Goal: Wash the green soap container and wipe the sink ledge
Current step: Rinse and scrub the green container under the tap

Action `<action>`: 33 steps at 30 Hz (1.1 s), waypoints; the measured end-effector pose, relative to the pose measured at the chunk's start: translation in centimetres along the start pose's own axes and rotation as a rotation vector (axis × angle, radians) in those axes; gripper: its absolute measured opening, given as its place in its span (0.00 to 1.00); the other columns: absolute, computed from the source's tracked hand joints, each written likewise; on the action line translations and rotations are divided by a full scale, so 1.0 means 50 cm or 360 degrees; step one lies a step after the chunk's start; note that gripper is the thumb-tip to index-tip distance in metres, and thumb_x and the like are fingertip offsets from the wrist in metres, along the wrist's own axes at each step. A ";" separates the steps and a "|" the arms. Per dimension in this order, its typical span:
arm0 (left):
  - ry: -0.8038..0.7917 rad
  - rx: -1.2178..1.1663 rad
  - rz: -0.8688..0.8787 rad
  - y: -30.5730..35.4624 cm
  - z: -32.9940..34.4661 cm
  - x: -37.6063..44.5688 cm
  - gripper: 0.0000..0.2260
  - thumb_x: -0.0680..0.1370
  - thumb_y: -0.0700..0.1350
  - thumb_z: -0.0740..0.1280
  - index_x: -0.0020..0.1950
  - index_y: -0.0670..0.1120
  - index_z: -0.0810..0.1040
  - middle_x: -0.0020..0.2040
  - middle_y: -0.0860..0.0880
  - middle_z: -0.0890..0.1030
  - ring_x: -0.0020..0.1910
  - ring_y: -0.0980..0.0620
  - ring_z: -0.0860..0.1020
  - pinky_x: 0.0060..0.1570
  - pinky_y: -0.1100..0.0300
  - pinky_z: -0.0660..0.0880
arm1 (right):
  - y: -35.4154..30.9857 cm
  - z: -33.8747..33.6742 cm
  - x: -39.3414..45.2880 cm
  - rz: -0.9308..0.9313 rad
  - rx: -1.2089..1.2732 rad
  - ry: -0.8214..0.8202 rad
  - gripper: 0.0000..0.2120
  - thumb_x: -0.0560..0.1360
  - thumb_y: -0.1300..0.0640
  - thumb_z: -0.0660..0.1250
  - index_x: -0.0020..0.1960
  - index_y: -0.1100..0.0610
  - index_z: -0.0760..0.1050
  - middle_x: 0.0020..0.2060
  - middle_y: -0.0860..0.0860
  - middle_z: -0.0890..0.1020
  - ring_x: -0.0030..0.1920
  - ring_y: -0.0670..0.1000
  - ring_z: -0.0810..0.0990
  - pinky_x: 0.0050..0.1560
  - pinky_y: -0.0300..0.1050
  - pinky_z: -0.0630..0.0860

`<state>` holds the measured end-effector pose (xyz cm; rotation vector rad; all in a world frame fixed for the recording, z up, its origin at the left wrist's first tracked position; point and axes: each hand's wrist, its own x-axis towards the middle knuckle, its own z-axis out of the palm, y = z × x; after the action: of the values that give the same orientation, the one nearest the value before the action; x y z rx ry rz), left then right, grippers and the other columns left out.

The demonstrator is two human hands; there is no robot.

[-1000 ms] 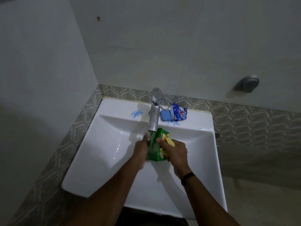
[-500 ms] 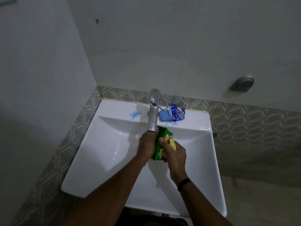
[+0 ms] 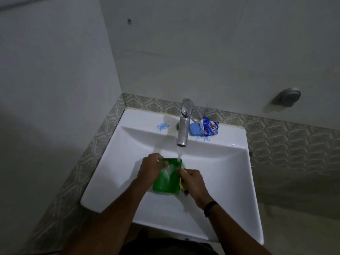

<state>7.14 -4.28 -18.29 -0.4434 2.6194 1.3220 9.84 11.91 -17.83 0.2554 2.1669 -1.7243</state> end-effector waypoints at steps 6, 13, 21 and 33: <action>-0.0080 0.0417 0.0064 0.030 -0.009 0.018 0.12 0.68 0.51 0.77 0.40 0.46 0.78 0.33 0.51 0.79 0.32 0.52 0.78 0.32 0.62 0.70 | 0.017 -0.014 0.013 -0.0039 0.0013 0.0043 0.11 0.78 0.52 0.61 0.58 0.43 0.76 0.34 0.53 0.80 0.27 0.50 0.72 0.22 0.38 0.68; -0.0178 0.0890 0.0508 0.058 -0.001 0.031 0.08 0.73 0.50 0.71 0.45 0.46 0.80 0.43 0.49 0.80 0.43 0.50 0.78 0.41 0.59 0.68 | -0.001 -0.004 0.016 -0.0235 -0.0041 -0.0031 0.12 0.78 0.59 0.62 0.52 0.49 0.83 0.28 0.38 0.81 0.27 0.36 0.74 0.27 0.26 0.67; -0.0481 0.0282 0.0500 0.034 -0.023 0.045 0.09 0.78 0.41 0.65 0.42 0.41 0.83 0.38 0.44 0.82 0.37 0.51 0.78 0.37 0.60 0.72 | -0.002 -0.003 0.025 0.0128 0.0442 0.0035 0.14 0.78 0.48 0.61 0.47 0.51 0.84 0.45 0.53 0.86 0.47 0.54 0.83 0.50 0.52 0.79; -0.0908 -0.0678 -0.0920 -0.009 0.021 0.003 0.15 0.82 0.46 0.54 0.41 0.45 0.76 0.36 0.47 0.78 0.33 0.54 0.74 0.33 0.63 0.70 | 0.013 -0.030 0.021 0.0394 0.0976 -0.0314 0.12 0.76 0.50 0.61 0.48 0.57 0.77 0.30 0.52 0.76 0.23 0.47 0.72 0.21 0.36 0.69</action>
<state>7.20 -3.69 -19.31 -0.6900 1.5887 1.4975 8.87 13.43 -18.53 0.4616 1.3602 -2.1117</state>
